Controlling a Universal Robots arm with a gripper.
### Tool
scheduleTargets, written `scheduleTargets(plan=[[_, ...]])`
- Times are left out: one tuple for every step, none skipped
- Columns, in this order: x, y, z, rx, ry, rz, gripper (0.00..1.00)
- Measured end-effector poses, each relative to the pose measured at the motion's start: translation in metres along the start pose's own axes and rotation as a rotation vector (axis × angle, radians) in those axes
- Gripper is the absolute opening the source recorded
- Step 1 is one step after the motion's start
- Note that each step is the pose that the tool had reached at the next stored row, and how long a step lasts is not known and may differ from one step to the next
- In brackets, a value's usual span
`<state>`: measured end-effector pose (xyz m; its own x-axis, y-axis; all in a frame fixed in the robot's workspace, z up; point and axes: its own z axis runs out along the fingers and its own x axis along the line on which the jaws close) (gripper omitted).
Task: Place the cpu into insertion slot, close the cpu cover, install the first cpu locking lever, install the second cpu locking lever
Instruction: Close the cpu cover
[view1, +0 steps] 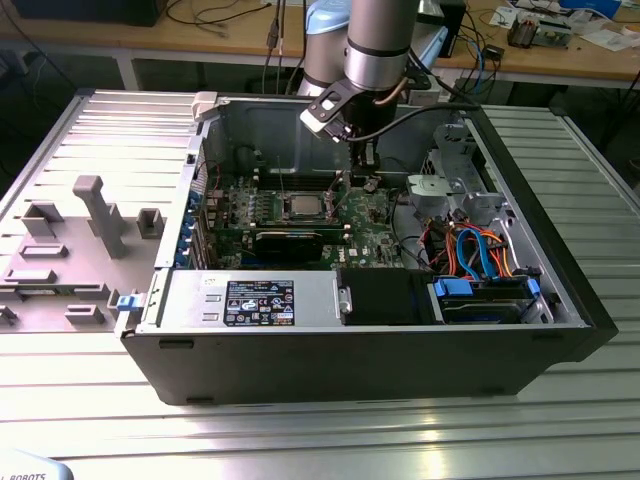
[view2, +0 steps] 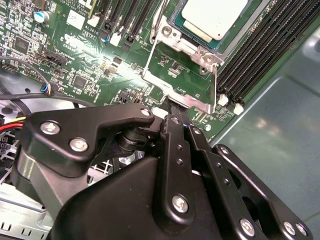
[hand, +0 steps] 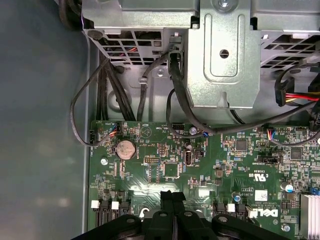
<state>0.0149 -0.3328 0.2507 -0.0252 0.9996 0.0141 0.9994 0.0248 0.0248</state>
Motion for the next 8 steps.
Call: scheduleTargets(plan=[[0.0000, -0.0001, 0.0000, 0.0000, 0.0000, 0.000, 0.11], [0.0000, -0.0007, 0.0000, 0.0000, -0.0001, 0.000, 0.11], [0.0000, -0.0012, 0.0000, 0.0000, 0.0000, 0.000, 0.11], [0.0000, -0.0014, 0.0000, 0.0000, 0.0000, 0.000, 0.11], [0.0000, -0.0015, -0.0001, 0.0000, 0.0000, 0.000, 0.11], [0.0001, -0.0020, 0.0000, 0.0000, 0.0001, 0.000, 0.11], [0.0001, -0.0023, -0.0001, 0.0000, 0.0000, 0.000, 0.11], [0.0001, -0.0025, -0.0001, 0.0000, 0.0001, 0.000, 0.11]])
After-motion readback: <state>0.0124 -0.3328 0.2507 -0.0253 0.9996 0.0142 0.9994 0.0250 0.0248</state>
